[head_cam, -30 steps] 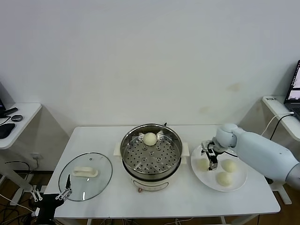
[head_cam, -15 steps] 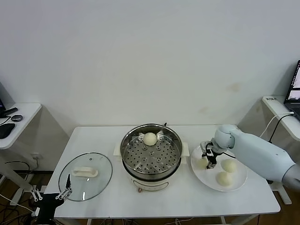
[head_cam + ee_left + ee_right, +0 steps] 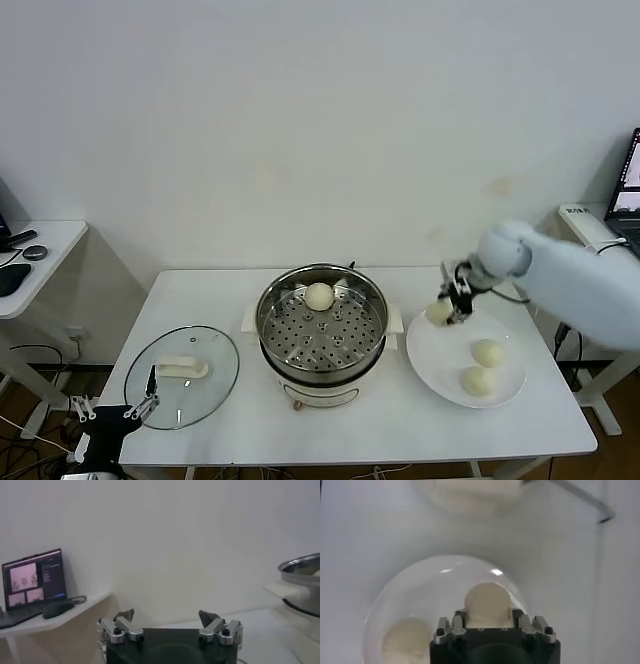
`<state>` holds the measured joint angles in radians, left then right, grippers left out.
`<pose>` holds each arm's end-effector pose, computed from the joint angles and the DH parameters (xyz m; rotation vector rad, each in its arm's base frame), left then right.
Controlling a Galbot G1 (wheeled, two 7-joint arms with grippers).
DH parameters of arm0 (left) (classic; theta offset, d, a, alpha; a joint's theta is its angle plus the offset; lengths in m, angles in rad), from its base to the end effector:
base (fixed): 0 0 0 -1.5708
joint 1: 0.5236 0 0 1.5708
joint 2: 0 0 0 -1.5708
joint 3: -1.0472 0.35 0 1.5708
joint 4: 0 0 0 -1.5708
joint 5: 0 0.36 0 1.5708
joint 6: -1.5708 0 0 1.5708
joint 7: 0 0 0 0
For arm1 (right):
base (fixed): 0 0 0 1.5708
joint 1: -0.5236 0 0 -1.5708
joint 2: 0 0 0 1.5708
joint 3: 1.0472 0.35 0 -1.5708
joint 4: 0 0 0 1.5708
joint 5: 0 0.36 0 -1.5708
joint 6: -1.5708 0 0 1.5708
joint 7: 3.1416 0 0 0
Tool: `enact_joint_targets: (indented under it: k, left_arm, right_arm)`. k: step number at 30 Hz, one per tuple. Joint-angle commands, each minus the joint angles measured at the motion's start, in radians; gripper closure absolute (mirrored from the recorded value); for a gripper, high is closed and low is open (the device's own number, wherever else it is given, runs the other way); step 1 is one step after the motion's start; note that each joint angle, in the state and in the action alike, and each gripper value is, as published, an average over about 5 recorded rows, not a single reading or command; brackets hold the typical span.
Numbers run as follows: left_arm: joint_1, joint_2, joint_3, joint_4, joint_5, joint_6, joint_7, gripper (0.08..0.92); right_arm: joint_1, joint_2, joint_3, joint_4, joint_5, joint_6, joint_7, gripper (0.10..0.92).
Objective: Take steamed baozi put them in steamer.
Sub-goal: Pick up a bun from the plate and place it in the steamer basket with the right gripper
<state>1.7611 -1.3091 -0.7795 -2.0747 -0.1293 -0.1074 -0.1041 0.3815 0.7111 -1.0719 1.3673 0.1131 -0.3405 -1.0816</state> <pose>0.1326 0.1227 -0.3127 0.2494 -3.0597 -0.3650 0.5363 -0.0903 -0.0855 1.2640 -1.4558 1.4482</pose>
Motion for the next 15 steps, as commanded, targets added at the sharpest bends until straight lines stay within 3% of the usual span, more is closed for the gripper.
enact_joint_targets:
  k: [1, 8, 15]
  left_arm:
    - [-0.014, 0.003, 0.009, 0.003, -0.001, -0.001, 0.0, 0.177]
    - [-0.023, 0.009, 0.007, 0.009, -0.009, -0.009, -0.001, 0.177]
    - [-0.039, 0.011, 0.001, 0.029, -0.014, -0.024, -0.005, 0.177]
  right_arm:
    - [0.522, 0.048, -0.336, 0.22, 0.399, -0.162, 0.076, 0.475]
    - [0.57, 0.259, -0.396, 0.288, 0.636, -0.321, 0.214, 0.474]
    - [0.365, 0.501, -0.341, 0.17, 0.658, -0.386, 0.308, 0.471]
